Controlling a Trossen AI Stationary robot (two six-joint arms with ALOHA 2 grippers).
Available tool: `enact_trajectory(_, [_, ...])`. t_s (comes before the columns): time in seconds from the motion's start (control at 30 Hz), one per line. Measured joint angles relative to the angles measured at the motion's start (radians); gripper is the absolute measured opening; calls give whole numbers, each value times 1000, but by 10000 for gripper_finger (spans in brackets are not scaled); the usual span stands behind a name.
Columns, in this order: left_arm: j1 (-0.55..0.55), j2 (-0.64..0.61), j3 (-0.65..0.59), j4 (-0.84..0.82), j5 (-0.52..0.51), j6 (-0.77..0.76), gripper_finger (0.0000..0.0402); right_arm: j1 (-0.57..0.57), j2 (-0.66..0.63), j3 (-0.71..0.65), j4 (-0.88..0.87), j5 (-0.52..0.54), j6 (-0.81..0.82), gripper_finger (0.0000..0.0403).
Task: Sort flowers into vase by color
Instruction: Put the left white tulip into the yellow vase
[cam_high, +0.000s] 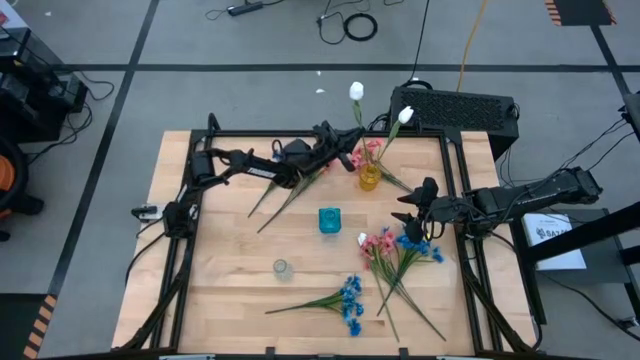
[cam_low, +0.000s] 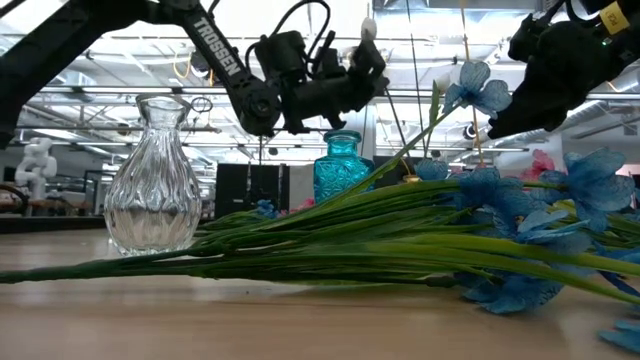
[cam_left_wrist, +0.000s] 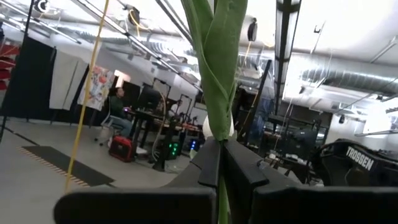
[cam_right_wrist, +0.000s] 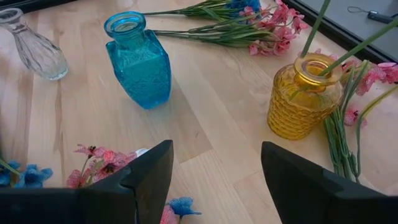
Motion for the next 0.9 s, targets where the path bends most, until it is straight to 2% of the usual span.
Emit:
enact_trajectory(0.3, [-38,1,0,19,-103,124,12,0,0,0,0,24,-8,235])
enact_trajectory(0.47, [-39,6,31,-4,-105,100,12,0,0,0,1,25,-13,235])
enact_trajectory(0.7, [-51,83,106,0,-105,105,12,0,0,0,16,27,-20,235])
enact_trajectory(0.9, [-50,90,109,27,-116,118,12,0,0,0,19,25,-27,235])
